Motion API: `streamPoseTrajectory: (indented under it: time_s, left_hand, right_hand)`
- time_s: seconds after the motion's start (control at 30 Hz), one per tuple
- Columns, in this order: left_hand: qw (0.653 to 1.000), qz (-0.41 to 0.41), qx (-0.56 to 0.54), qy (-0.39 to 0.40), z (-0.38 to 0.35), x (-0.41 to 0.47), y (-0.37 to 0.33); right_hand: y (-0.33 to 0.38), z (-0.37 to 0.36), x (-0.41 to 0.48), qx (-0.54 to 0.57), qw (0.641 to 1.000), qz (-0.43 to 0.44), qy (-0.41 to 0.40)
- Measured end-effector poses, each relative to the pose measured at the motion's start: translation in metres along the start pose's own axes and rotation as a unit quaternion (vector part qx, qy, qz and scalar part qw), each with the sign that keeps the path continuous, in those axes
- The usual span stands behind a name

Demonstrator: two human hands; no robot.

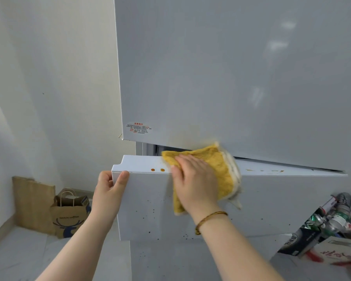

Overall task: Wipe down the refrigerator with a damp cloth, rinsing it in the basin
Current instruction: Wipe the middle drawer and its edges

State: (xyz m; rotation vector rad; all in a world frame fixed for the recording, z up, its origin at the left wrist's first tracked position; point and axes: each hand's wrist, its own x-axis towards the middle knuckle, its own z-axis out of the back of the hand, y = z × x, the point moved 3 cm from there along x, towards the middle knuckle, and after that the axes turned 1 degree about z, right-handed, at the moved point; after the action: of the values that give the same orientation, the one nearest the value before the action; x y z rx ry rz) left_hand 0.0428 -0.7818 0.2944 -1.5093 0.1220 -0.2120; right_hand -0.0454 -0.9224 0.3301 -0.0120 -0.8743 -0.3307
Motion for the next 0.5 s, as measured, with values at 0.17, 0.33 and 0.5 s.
streamPoseTrajectory:
  time_s: [0.17, 0.33, 0.5]
  left_hand:
    - [1.0, 0.009, -0.015, -0.016, 0.001, -0.004, 0.008]
    - [0.999, 0.029, -0.027, -0.021, 0.003, -0.004, 0.011]
    - [0.999, 0.033, -0.028, -0.013, 0.003, -0.002, 0.01]
  right_hand:
    - [0.055, -0.02, -0.003, 0.009, 0.997, 0.077, 0.027]
    - [0.011, -0.014, -0.014, -0.001, 0.991, 0.131, -0.005]
    - [0.009, -0.015, -0.007, 0.006, 0.999, -0.016, -0.049]
